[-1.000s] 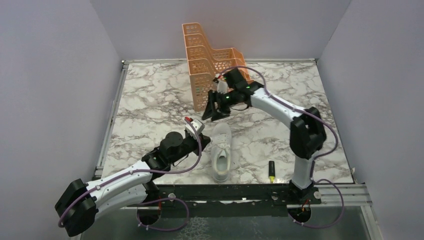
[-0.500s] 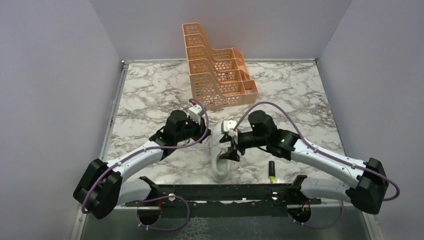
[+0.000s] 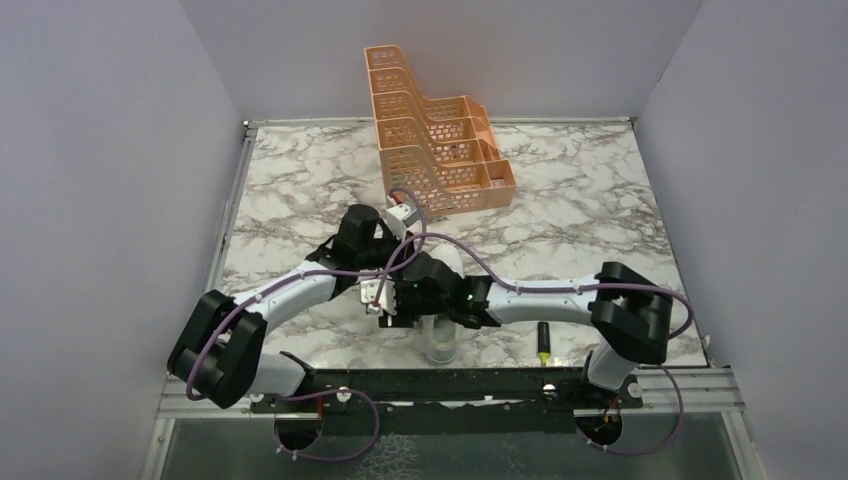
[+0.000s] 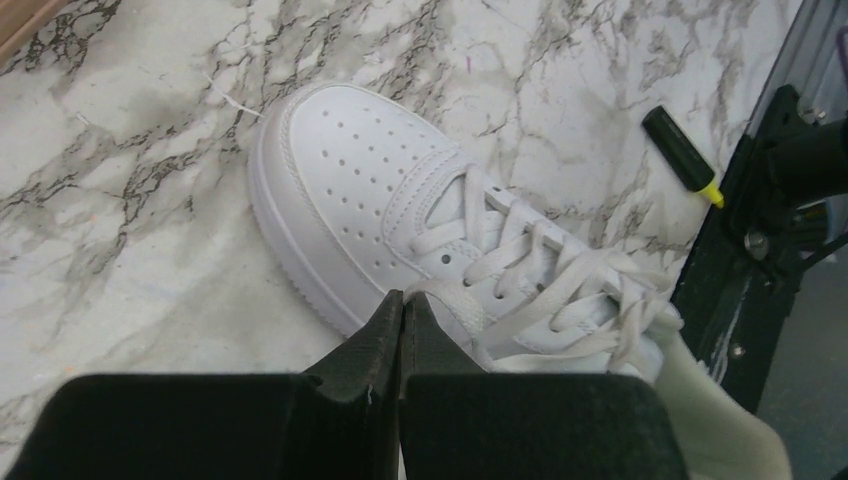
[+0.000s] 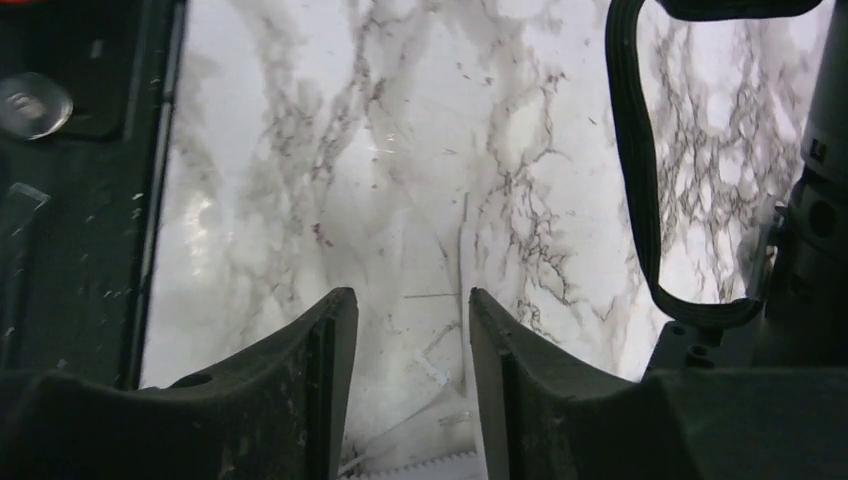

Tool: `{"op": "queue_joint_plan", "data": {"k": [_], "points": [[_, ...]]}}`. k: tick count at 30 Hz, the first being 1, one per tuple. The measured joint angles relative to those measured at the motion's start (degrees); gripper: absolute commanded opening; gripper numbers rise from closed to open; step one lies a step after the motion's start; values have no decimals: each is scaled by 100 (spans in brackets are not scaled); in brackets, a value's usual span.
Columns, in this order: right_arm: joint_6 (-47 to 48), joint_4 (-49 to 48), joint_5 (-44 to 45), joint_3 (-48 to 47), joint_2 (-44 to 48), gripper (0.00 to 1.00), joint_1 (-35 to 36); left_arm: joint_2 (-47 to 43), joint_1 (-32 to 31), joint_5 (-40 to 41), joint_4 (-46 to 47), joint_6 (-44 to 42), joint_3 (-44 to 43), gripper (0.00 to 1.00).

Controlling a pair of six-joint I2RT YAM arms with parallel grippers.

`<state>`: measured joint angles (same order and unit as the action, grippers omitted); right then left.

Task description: Tie the shoes

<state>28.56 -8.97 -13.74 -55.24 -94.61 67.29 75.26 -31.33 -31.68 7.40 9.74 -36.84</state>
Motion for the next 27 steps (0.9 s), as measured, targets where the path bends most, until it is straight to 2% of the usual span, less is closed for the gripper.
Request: {"op": "queue_joint_plan", "data": {"k": [4,11,13,20,23,27], "points": [[-4,96,713,-402,-535,43,87,376,188,-107,-192,-304,-170,0],[151,219,1399,-715,-1110,44,140,931,297,-715,-455,-444,-546,0],[186,212,1480,-750,-1222,48,140,1097,293,-896,-459,-481,-656,0],[306,273,1644,-1075,-1517,49,136,1681,409,-1300,-638,-636,-1003,0],[297,267,1617,-1137,-1644,53,136,1910,463,-1484,-758,-662,-1156,0],[94,282,1596,-1250,-1840,55,127,2135,540,-1735,-957,-658,-1381,0]]}}
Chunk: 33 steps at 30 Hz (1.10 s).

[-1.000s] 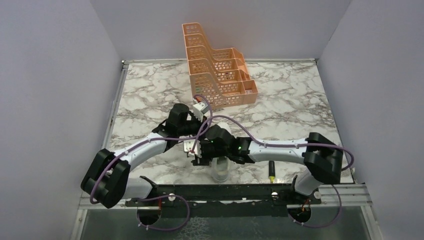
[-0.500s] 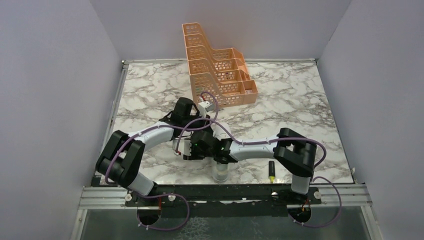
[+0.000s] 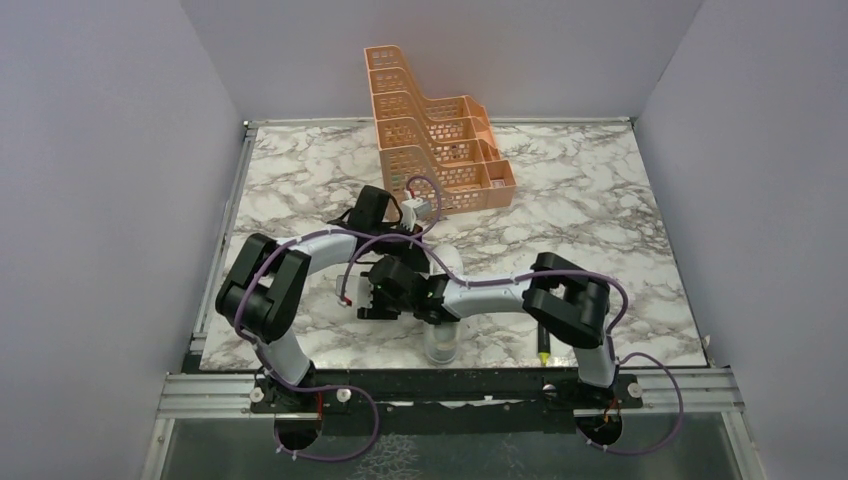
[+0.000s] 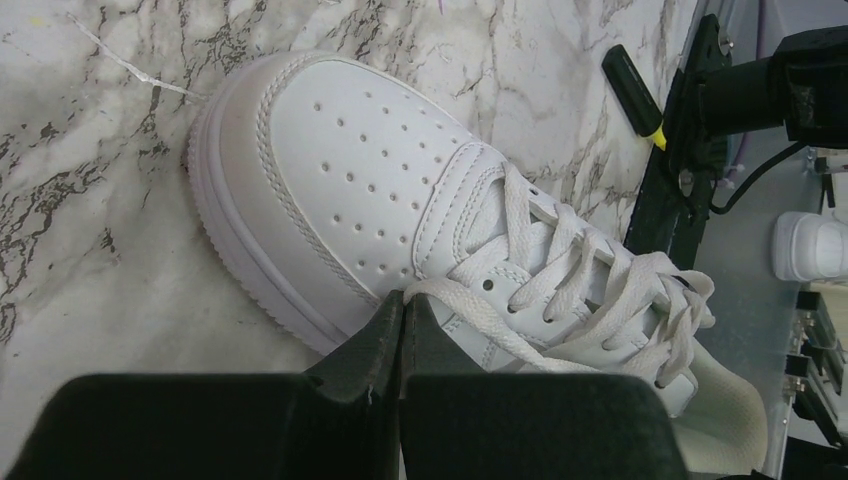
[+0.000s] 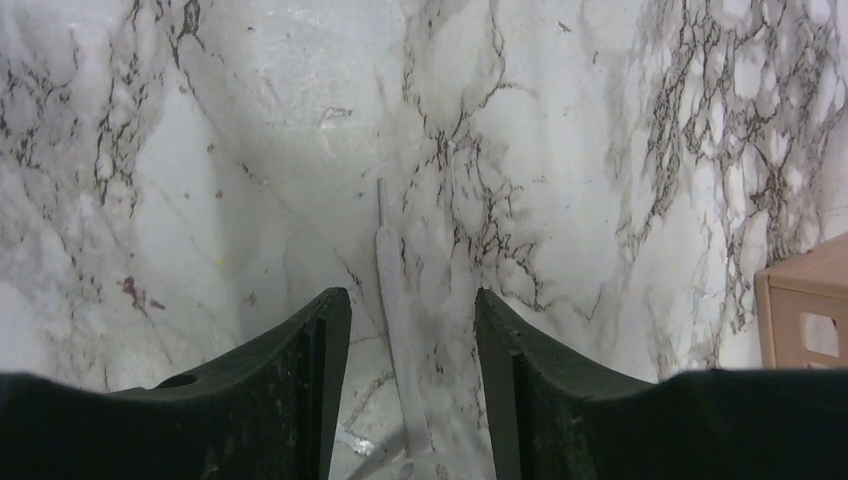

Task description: Tie the shoes

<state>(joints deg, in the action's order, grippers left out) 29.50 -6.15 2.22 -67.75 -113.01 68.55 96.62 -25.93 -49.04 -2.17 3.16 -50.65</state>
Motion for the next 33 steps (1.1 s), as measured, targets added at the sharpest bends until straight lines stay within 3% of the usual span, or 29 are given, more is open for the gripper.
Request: {"op": "queue_joint_plan", "data": {"k": [3,11,14,19,27,33], "points": [[-162,74,-39,-177,-173,55,-37,162,44,-177,-111,20,-138,0],[-557,597,-682,-487,-286,43,-380,201,70,-245,-142,20,-166,0],[-527,925,-966,-728,-393,33,-417,201,70,-245,-144,17,-166,0],[-415,1246,-1335,-1067,-597,2,-428,201,94,-243,-140,20,-162,0],[-361,1412,-1631,-1012,-485,1,-420,188,116,-205,-92,46,-162,0],[-369,1462,-2065,-282,424,1,-291,184,94,-162,-83,83,-162,0]]}}
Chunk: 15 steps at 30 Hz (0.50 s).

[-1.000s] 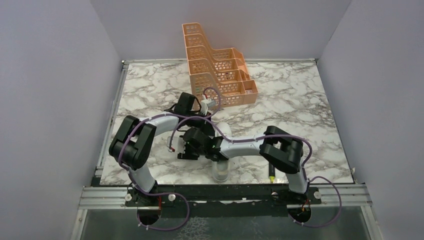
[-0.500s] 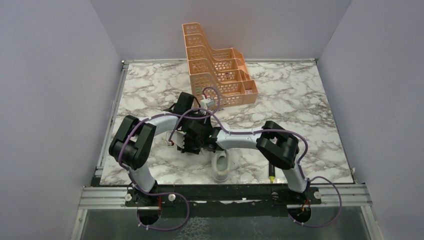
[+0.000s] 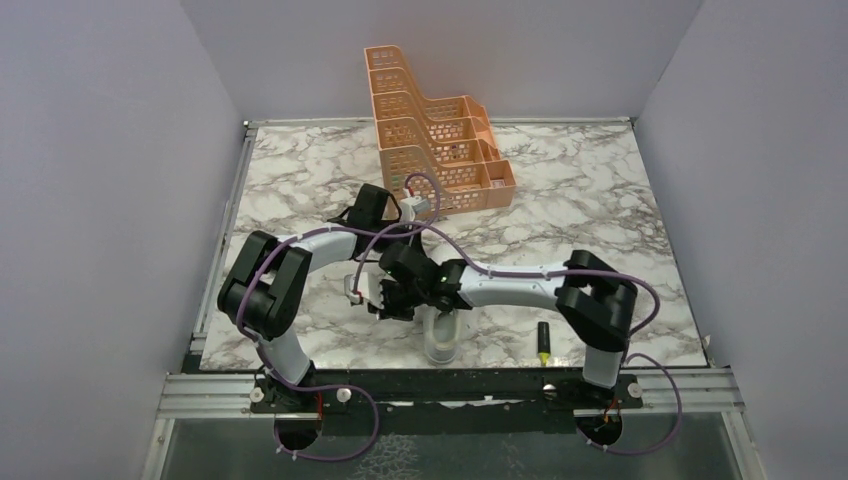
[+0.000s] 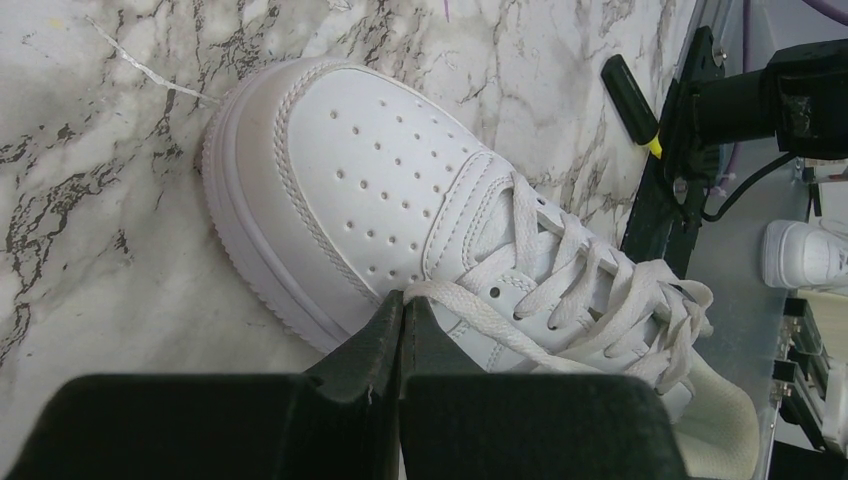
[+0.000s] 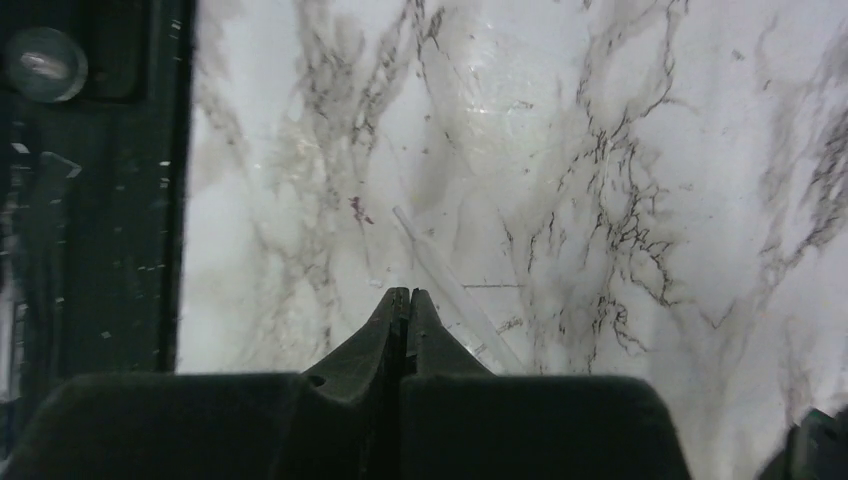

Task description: Tie the shoes

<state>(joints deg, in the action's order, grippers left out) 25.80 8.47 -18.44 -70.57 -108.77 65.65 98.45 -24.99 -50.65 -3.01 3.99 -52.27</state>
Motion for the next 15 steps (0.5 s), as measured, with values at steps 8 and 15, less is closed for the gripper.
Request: {"op": "queue_joint_plan", "data": {"k": [8,15], "points": [[-20,-79,-142,387,962,9,42,2,0,15,9,109,-4,0],[763,890,-186,-273,442,56,37,2,0,42,9,157,-24,0]]}}
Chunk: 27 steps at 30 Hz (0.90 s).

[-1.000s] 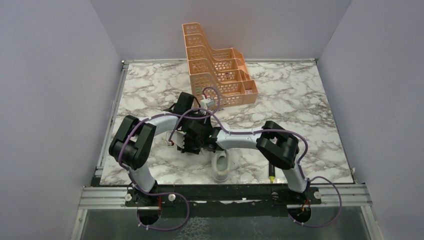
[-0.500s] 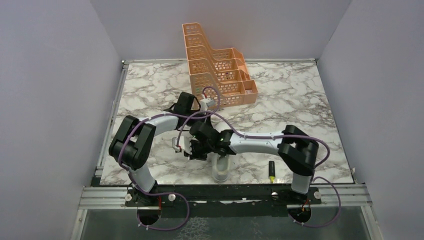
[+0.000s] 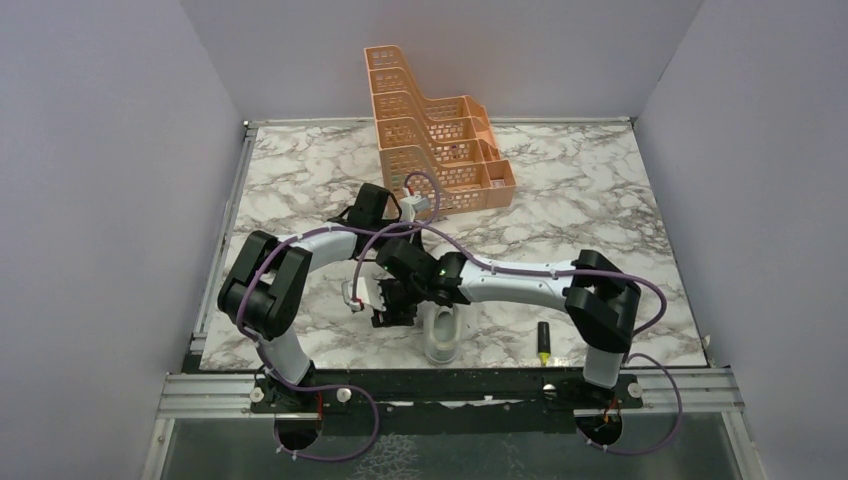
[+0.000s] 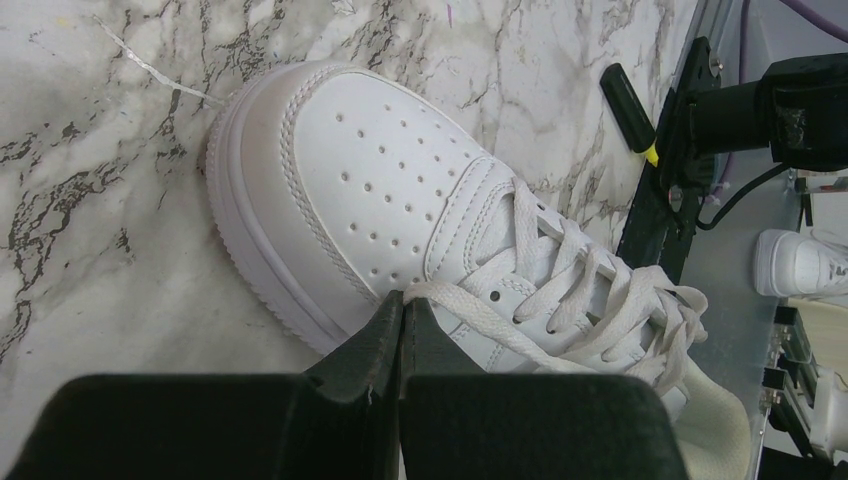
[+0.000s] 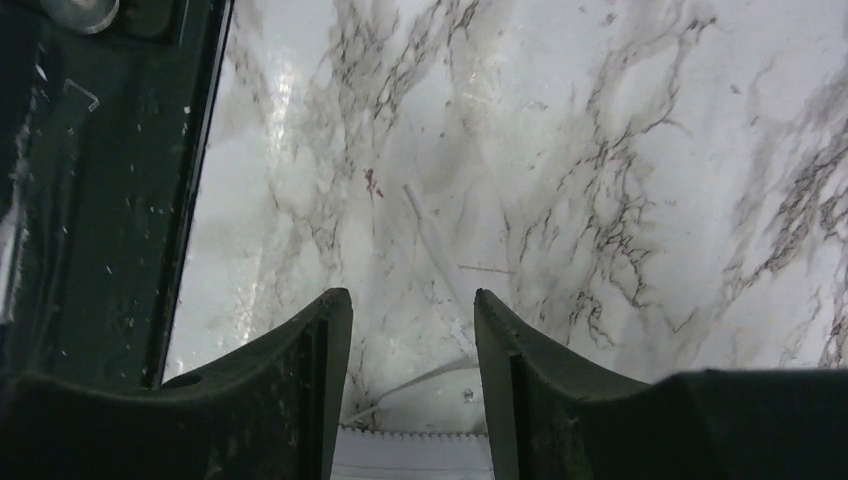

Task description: Tie the shoes

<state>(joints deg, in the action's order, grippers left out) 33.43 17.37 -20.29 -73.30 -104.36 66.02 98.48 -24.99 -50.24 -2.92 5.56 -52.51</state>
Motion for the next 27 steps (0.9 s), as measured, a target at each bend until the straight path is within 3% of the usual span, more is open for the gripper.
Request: {"op": "queue_joint_plan", "data": {"k": [11,27], "points": [[721,826,-24,-684,-903,55,0,0,0,7,-7,-4,0,0],[933,835,-203,-1021,-1429,47,-243,0,26,9,0,-2,0,0]]}}
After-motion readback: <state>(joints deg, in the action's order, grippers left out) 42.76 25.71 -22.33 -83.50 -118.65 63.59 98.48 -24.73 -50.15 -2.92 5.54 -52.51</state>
